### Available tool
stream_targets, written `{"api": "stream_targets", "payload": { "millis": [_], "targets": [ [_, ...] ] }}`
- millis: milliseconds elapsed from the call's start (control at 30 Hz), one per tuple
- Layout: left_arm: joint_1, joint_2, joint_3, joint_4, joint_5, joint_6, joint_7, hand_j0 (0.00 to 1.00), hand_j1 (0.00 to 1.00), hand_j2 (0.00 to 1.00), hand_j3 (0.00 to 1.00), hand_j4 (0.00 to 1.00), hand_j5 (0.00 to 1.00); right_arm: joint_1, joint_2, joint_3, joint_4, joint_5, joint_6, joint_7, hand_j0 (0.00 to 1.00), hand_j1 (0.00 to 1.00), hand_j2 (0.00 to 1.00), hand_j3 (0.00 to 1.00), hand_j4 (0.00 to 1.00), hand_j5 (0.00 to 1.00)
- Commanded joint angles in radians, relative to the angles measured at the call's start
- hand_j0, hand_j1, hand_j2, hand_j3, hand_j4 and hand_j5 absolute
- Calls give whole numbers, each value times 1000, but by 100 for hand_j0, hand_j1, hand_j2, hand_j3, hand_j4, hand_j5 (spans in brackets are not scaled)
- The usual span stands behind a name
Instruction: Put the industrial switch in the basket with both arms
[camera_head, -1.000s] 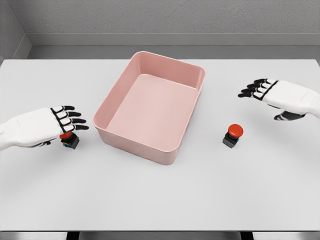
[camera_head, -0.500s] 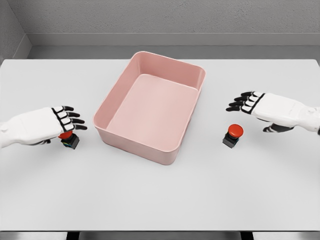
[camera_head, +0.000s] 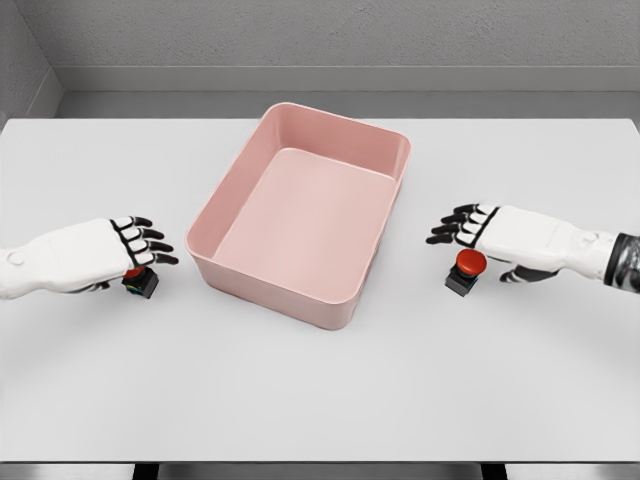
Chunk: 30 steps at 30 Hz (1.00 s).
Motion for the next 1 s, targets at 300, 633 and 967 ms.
{"api": "stream_targets", "payload": {
  "millis": [300,633,967],
  "targets": [
    [-2,-10,0,1,-3,1,0,89,89,89,89,89,89,-3,18,20,1,12,1,5,98,98,98,98,98,98],
    [-2,-17,-1,1,-10,1,0,88,88,88,88,88,88,-11,35,20,4,24,1,17,94,94,94,94,94,94],
    [-3,-19,-30,4,-10,1,0,88,88,88,88,88,88,-11,38,22,6,44,1,18,90,90,90,90,90,90]
  ]
}}
